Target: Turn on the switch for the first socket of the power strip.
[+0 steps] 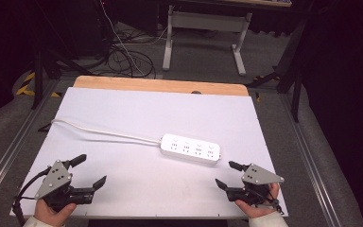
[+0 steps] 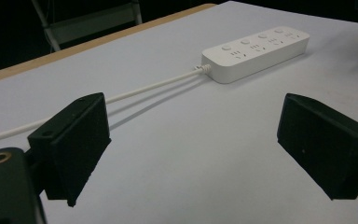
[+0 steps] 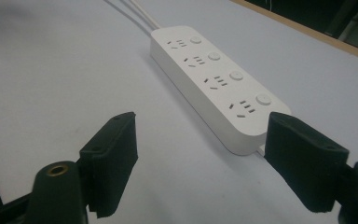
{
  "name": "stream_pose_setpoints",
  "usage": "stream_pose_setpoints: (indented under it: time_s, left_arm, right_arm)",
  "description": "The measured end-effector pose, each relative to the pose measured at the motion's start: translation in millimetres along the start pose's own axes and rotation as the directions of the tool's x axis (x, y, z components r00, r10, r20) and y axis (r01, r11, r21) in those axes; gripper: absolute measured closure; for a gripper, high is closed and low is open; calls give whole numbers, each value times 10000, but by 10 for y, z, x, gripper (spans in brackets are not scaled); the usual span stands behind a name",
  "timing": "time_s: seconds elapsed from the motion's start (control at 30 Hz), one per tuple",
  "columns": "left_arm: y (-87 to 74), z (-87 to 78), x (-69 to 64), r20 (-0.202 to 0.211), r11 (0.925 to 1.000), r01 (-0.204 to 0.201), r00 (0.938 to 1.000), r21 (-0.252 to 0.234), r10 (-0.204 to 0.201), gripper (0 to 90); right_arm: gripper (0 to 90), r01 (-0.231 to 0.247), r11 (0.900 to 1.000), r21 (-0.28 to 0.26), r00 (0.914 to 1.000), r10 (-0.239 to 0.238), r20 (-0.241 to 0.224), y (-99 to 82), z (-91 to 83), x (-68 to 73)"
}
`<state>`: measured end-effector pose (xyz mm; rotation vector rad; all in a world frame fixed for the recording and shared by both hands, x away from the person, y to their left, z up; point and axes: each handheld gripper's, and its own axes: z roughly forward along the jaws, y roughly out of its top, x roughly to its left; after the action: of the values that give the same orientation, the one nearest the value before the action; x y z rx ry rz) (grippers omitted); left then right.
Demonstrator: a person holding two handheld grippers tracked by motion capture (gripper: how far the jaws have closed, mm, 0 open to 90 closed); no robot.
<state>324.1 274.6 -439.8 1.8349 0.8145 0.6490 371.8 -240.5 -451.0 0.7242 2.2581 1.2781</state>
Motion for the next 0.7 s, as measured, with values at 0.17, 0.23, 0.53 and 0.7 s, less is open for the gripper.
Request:
stream_pose_setpoints:
  time_s: [0.17,0.23,0.53,0.7]
  left_arm:
    - [2,4,-11,-186,9996,-261,9995,67,263,100]
    - [3,3,-23,-190,9994,-320,9993,105,322,100]
    - [2,4,-27,-240,9995,-284,9993,121,287,100]
    - [3,8,-34,-254,9994,-317,9992,144,320,99]
  right_arm:
    - [272,-78,10000,2,9999,78,-116,4,4,-4]
    - [275,-27,10000,39,10000,27,-82,18,0,-1]
    - [282,19,9998,205,9999,-16,-126,192,-12,-19]
    - [292,52,9994,346,9994,-41,-331,352,9,-47]
